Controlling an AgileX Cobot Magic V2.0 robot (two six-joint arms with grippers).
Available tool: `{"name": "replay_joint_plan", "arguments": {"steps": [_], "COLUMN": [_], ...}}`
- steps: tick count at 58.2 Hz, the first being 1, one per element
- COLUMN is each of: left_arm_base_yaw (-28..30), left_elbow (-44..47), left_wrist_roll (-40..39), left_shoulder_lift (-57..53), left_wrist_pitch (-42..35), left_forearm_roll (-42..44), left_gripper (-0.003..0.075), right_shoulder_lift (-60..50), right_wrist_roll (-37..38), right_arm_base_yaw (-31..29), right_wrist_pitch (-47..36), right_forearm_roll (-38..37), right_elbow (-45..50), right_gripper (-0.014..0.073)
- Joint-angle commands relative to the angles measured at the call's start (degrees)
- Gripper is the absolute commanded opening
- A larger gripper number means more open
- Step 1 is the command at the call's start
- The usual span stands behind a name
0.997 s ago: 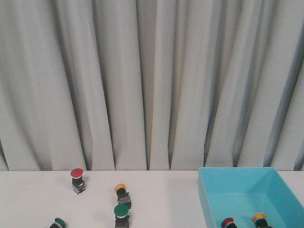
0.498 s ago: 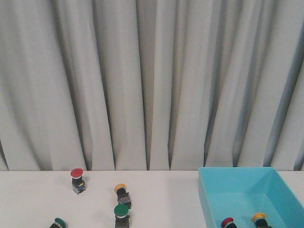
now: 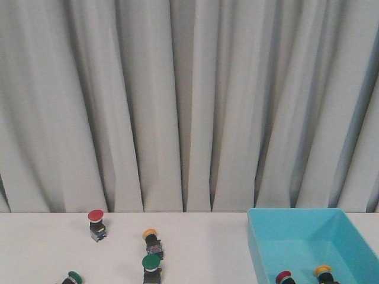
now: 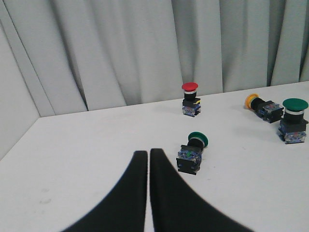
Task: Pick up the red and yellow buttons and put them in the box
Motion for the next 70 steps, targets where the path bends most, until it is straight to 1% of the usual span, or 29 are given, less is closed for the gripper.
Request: {"name": "replay_joint_plan", "arguments": {"steps": [1,6,15,19,24,38,70], "left_arm_base_yaw": [0.12,0.12,0.12,0.12,0.12,0.12,0.12], "left_elbow": [0.56,0.56,0.56,0.56,0.56,0.56,0.56], "left_wrist_roll": [-0.11,-0.11,-0.11,-0.11,-0.11,-0.11,-0.11], "left_shoulder_lift": [-0.81,-0.81,-0.81,-0.81,-0.81,-0.81,-0.81], "left_wrist_pitch": [-4.08,-4.08,-4.08,-4.08,-4.08,-4.08,-4.08], "left_forearm_roll": [-0.24,-0.24,-0.24,-0.24,-0.24,-0.24,-0.24], "left_gripper": [-0.0006,-0.0006,-0.0006,-0.0006,-0.0006,-0.0006,-0.0006], "right_shoulder_lift": [-2.90,-5.94,-9.65,-10.92,-11.68,-13.46,-13.47], "right_wrist_roll": [0.85,3.01,5.53,5.53,5.53,6.13,6.18], "right_arm_base_yaw": [-0.08,-0.08,-0.08,-0.08,-0.08,-0.08,-0.08], "right_wrist_pitch": [-7.74,-8.00,-8.05,-5.80,-5.22,-5.11,-4.92], "right_forearm_roll": [-0.79,-1.48,-2.54,-3.39,-4.49,-4.44,-4.44], "right_elbow": [5.33,10.58,16.06,16.07,16.07,16.07,16.07], "right_gripper": [-0.0009,-0.0009,-0.0009,-0.0009,-0.0009,-0.0009,-0.0009]}}
